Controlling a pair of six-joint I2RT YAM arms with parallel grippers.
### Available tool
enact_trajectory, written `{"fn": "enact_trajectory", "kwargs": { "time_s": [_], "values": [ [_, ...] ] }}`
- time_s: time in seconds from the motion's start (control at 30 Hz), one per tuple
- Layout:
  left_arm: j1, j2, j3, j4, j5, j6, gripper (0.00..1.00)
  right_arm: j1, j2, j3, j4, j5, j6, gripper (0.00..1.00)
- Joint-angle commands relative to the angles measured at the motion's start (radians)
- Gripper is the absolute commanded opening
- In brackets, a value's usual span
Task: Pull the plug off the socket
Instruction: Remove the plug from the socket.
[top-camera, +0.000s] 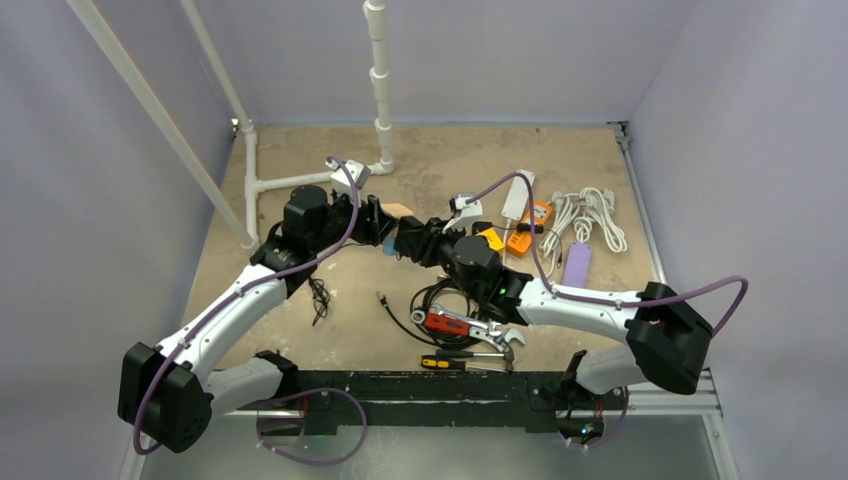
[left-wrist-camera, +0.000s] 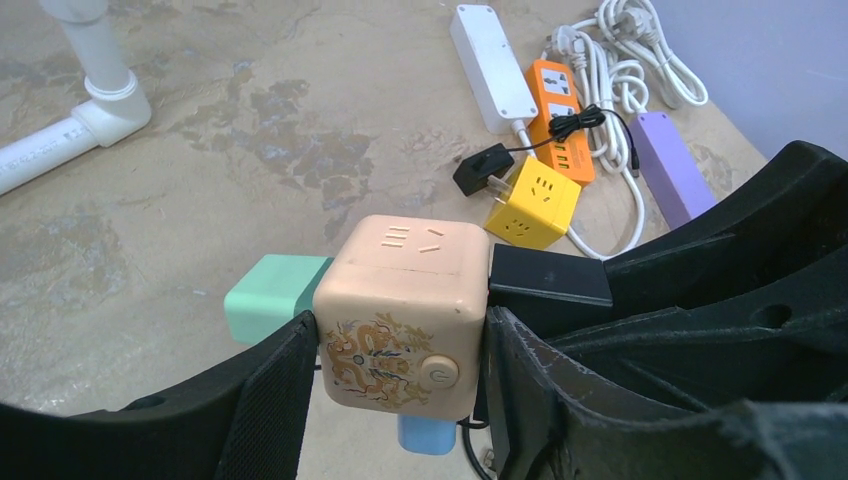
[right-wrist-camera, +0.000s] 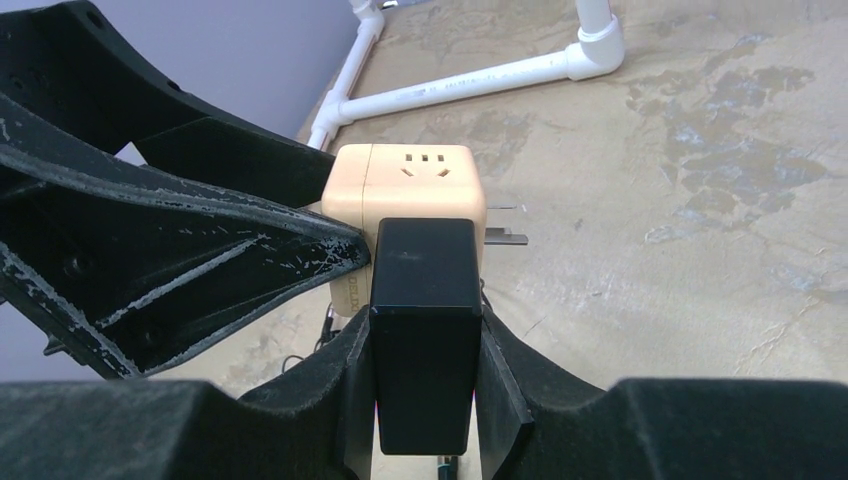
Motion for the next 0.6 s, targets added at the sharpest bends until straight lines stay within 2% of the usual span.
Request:
{"fn": "enact_trajectory", "kwargs": {
  "time_s": [0.0, 0.57],
  "values": [
    [-0.003, 0.001, 0.048, 0.04, -0.01, -0.012, 0.41, 0.027, -0.083, 0.003, 0.181, -0.054, -0.056, 0.0],
    [-0.003, 0.025, 0.053, 0.04, 0.016, -0.018, 0.57, 0.027, -0.098, -0.017, 0.242, -0.103, -0.101, 0.0]
  ]
}}
